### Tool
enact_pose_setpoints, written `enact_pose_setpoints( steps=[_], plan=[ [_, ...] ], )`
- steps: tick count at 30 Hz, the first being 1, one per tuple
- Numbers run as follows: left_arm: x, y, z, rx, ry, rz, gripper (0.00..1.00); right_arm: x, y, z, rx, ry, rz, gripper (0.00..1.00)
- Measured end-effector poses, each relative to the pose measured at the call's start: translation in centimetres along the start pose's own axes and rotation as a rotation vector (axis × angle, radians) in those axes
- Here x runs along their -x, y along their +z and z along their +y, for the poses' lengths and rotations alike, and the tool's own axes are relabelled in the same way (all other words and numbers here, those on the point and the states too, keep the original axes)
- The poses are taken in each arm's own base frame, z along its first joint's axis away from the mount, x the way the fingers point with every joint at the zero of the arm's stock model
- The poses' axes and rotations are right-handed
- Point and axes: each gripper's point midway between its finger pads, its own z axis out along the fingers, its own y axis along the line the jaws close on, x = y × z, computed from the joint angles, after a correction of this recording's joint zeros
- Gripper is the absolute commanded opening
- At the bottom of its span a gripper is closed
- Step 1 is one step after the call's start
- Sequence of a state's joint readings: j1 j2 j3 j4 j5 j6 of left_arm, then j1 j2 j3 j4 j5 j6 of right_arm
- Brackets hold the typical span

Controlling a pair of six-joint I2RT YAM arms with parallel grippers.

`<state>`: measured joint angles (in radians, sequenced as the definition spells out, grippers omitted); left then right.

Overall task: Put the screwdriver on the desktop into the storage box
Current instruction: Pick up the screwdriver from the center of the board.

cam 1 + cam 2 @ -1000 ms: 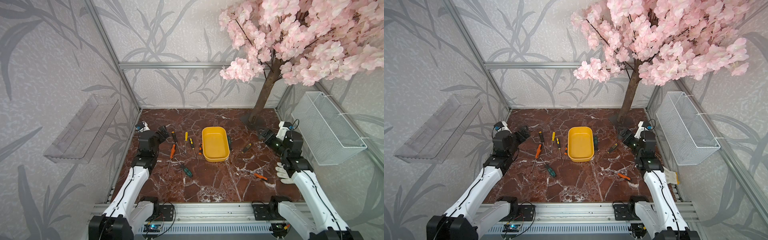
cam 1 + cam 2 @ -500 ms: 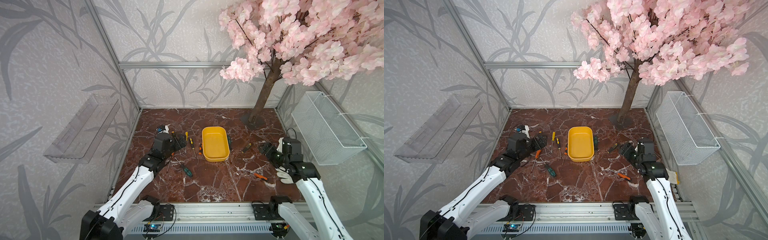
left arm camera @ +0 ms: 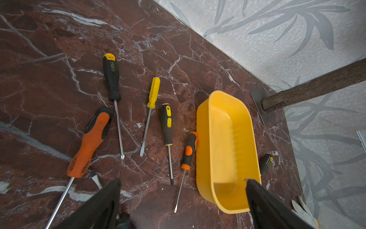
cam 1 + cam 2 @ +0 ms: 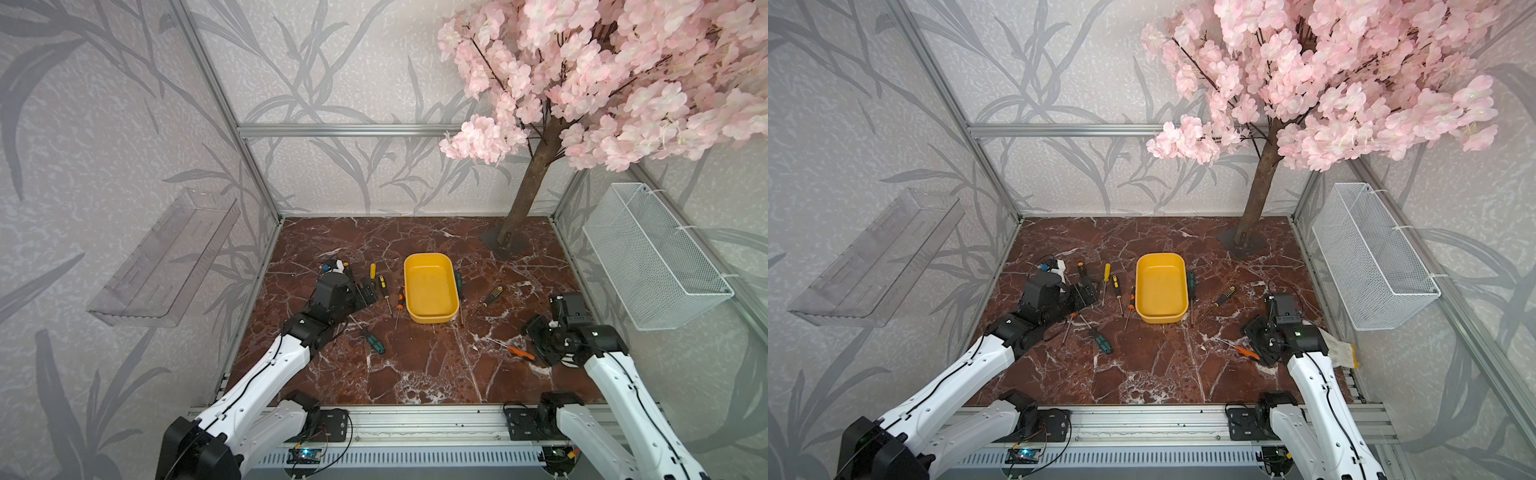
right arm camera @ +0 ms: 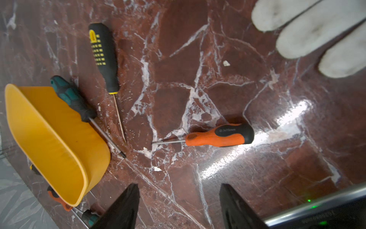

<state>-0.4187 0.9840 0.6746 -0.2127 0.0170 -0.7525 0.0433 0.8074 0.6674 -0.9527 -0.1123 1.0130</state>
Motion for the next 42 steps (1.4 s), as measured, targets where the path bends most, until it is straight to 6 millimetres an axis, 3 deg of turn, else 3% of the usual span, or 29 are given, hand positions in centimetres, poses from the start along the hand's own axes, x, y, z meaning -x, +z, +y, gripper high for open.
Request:
enact_pose_setpoints(
  steps=[9,29,42],
  plan=[
    [-0.9,0.6,0.2,0.013,0.000,0.031,1.00,-1.3,2.9,-2.9,-0.114,0.110,0.054,0.60],
    [-1.5,0.8,0.5,0.025,-0.014,0.047,1.00,-0.2,6.4,-3.0,-0.180,0.206,0.044,0.60],
    [-1.8,0.7,1.1,0.046,-0.030,0.048,1.00,0.0,8.3,-3.2,-0.217,0.221,0.058,0.45]
  ],
)
